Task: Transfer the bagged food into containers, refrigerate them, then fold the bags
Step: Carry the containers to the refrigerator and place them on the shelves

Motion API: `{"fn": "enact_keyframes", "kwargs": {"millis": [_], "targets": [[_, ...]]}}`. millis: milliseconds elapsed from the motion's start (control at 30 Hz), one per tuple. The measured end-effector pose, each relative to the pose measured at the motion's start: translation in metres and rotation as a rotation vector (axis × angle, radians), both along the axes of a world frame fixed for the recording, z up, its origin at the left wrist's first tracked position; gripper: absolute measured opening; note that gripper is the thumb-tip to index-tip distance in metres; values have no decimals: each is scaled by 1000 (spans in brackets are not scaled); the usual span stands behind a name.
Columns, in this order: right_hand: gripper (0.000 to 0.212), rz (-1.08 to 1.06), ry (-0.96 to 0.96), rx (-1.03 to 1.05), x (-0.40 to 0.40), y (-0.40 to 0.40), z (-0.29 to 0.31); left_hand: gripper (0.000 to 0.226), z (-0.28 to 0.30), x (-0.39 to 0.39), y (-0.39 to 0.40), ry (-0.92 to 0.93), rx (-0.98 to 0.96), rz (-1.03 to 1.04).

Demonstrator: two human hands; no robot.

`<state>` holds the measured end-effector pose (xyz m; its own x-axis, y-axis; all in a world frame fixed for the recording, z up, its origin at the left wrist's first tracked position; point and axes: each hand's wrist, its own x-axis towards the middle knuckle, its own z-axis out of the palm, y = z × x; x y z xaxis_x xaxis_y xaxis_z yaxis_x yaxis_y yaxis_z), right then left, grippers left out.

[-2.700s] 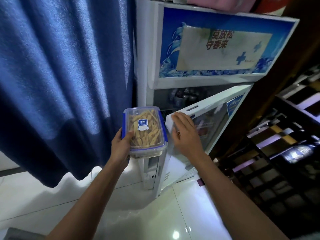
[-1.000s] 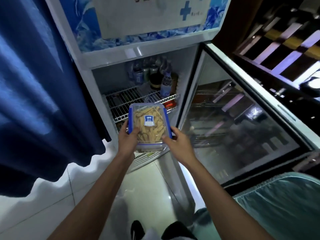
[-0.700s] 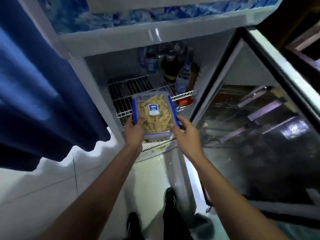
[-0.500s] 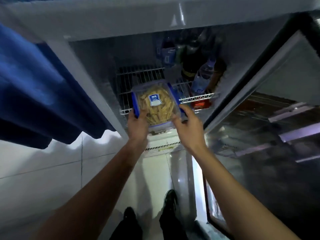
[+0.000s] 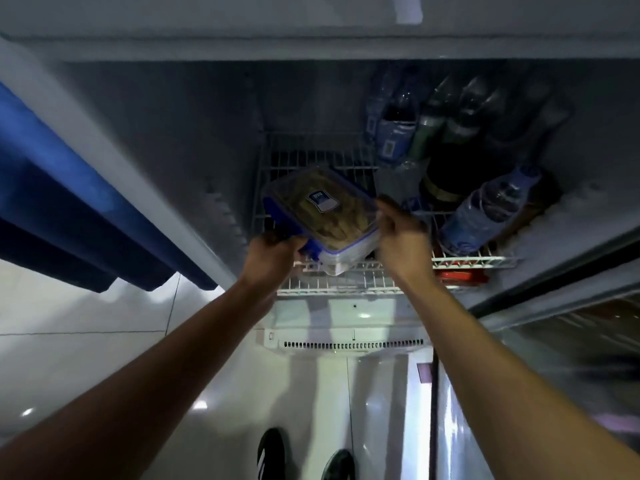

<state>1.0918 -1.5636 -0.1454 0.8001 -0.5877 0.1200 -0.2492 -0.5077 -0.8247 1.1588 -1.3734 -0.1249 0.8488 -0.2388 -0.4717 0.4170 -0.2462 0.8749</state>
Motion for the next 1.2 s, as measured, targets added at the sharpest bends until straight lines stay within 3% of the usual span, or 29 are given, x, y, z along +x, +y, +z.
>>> {"fn": "enact_keyframes", "kwargs": {"millis": [67,133,233,433,567,667,767,833,900,1067,1200], "targets": [[27,14,0,-119,11,-6,0,13,-3,5,3,-31,22,-52],[39,65,51,-214,10,-2,-1,18,-4,11,9,-149,88,-118],[55,189,117,-350,-9,21,5,21,0,20,16,-454,228,-217],[44,257,47,-613,-7,19,-16,34,-5,53,5,-1103,566,-494],[52,290,9,-657,17,-3,-29,48,-15,76,-10,-1075,659,-634],[57,221,142,-636,47,-18,-17,62,-26,88,-21,-1122,731,-690],[47,231,116,-713,77,-25,-8,71,-36,101,-35,-1195,774,-655],[57,313,233,-755,99,-29,-6,75,-42,115,-42,-1201,827,-584],[60,325,341,-708,118,-30,-9,78,-47,128,-47,-1170,875,-560],[67,318,293,-706,140,-33,-22,77,-49,149,-48,-1211,938,-551],[67,356,344,-720,147,-41,-21,75,-43,155,-56,-1112,998,-597]]}}
